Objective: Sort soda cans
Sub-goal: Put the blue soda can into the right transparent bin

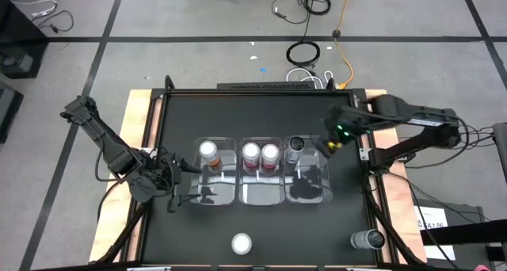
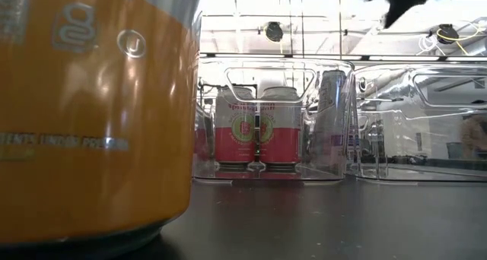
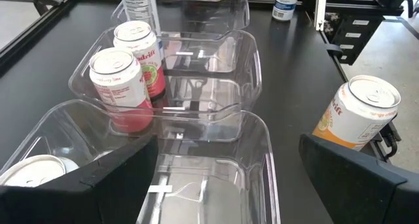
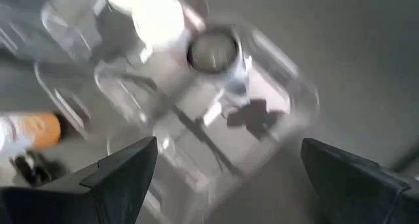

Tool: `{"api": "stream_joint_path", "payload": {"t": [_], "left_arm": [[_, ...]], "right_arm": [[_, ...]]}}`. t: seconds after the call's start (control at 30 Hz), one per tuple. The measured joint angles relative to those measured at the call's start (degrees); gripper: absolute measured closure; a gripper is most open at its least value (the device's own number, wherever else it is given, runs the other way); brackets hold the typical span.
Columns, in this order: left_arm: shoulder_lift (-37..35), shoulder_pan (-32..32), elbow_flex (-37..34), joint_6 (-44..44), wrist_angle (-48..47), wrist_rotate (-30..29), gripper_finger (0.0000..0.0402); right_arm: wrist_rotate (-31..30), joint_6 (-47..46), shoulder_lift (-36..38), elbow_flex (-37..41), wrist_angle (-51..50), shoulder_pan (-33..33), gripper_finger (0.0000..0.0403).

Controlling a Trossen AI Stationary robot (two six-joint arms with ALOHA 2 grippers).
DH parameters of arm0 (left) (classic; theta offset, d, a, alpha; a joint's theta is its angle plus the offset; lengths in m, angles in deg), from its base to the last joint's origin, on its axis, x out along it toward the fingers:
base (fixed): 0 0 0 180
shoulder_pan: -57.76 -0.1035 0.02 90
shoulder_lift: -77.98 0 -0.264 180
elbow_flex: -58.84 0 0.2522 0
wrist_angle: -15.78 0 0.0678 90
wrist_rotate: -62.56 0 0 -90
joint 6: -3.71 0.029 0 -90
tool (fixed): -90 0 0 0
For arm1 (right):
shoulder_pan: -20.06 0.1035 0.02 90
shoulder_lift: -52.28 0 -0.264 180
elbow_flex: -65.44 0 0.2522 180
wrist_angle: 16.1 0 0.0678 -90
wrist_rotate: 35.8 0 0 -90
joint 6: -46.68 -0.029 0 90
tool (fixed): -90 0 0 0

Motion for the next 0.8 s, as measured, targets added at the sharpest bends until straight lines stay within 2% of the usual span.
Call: {"api": "stream_joint_path", "payload": {"t": [0.17,0.43,0.8], "left_arm": [[0.0,0.0,0.0,0.0,0.0,0.0,0.0022],[0.0,0.0,0.0,0.0,0.0,0.0,0.0022],[0.0,0.0,0.0,0.0,0.0,0.0,0.0022]], "right_arm": [[0.1,-12.5,0.7,0.1,-8.9,10.0,0.0034],[0.8,-27.1,0.1,1.3,-8.5,26.7,0.0034],[6.1,-43.0,0.0,10.1,-6.8,43.6,0.0034]]}}
